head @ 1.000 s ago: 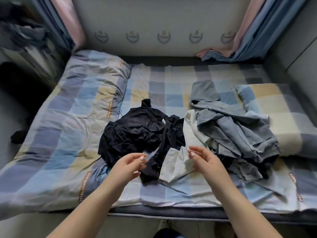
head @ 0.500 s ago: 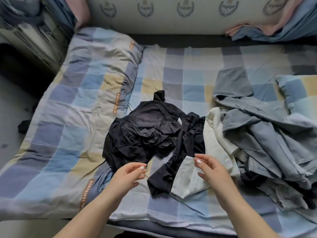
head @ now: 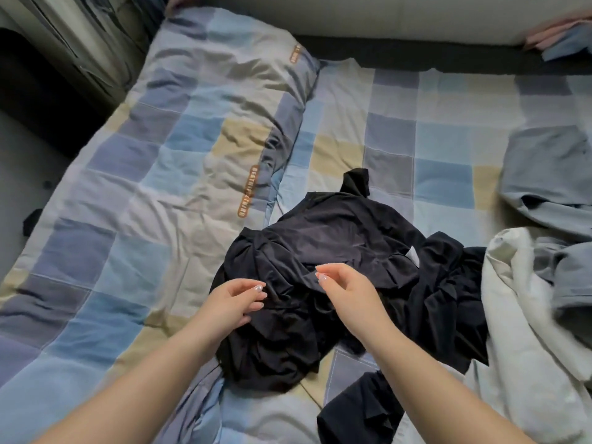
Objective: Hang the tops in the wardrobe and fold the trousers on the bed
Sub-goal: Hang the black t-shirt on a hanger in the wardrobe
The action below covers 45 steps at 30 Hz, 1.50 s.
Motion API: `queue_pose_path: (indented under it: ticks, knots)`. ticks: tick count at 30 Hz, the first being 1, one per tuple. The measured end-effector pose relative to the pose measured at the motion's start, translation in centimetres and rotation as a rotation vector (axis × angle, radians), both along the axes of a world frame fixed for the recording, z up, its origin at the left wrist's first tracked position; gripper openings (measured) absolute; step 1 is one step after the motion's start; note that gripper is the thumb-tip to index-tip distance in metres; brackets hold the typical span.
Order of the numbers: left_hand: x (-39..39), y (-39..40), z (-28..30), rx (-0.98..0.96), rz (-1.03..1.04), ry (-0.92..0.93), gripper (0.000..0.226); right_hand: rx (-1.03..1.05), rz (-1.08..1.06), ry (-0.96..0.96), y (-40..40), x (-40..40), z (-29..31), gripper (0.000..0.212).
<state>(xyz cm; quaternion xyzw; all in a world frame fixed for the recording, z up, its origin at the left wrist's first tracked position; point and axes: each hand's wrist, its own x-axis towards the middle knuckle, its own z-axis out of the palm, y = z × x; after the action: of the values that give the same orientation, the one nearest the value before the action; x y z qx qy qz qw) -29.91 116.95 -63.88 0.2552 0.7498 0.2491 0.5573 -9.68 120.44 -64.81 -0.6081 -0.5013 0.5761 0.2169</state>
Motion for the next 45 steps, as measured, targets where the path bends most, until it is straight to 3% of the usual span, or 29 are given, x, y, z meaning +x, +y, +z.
queue_pose_path:
  ticks: [4, 6, 10, 13, 18, 24, 28, 31, 33, 36, 40, 42, 45]
  knots:
    - [-3.9, 3.1, -6.0, 0.033, 0.035, 0.063, 0.012, 0.058, 0.121, -0.063, 3.8, -5.5, -5.7, 0.027]
    - [-5.8, 4.4, -9.4, 0.087, 0.025, 0.183, 0.010, 0.069, 0.174, -0.085, 4.9, -7.4, -8.6, 0.035]
    - [-8.4, 7.3, -14.7, 0.152, -0.020, 0.417, 0.033, 0.044, 0.274, -0.140, 5.9, -9.3, -13.2, 0.053]
    - [-9.3, 8.7, -17.5, 0.145, -0.020, 0.374, 0.040, 0.030, 0.331, -0.186, 6.0, -9.8, -15.6, 0.059]
    - [-8.8, 8.9, -18.7, 0.219, 0.090, 0.258, 0.008, 0.004, 0.321, -0.231, 6.2, -10.3, -16.9, 0.058]
    - [-5.8, 4.9, -13.8, 0.501, -0.148, 0.264, 0.029, 0.064, 0.086, -0.153, 4.6, -11.7, -12.6, 0.044]
    - [-3.2, 1.4, -9.9, 0.571, -0.353, 0.301, 0.021, 0.078, 0.008, -0.061, 2.5, -11.5, -7.7, 0.019]
    - [-0.6, -1.0, -6.4, 0.628, -0.498, 0.304, 0.006, 0.047, -0.098, -0.060, 1.3, -10.1, -4.5, 0.016]
    - [0.8, -2.4, -3.7, 0.650, -0.573, 0.270, 0.010, 0.058, -0.120, -0.100, 0.2, -8.6, -1.9, 0.024]
    - [1.7, -3.9, 0.9, 0.663, -0.589, 0.185, 0.024, 0.151, -0.077, -0.169, -1.5, -5.8, 2.6, 0.027]
    - [2.5, -4.6, 7.3, 0.764, -0.483, 0.238, 0.026, 0.336, 0.094, -0.277, -4.4, -1.8, 9.7, 0.025]
    - [3.4, -4.6, 10.7, 0.840, -0.555, 0.321, 0.038, 0.417, 0.201, -0.260, -6.0, 0.3, 13.3, 0.014]
    - [5.2, -4.8, 14.8, 0.894, -0.740, 0.390, 0.049, 0.554, 0.336, -0.202, -8.1, 2.6, 18.2, 0.027]
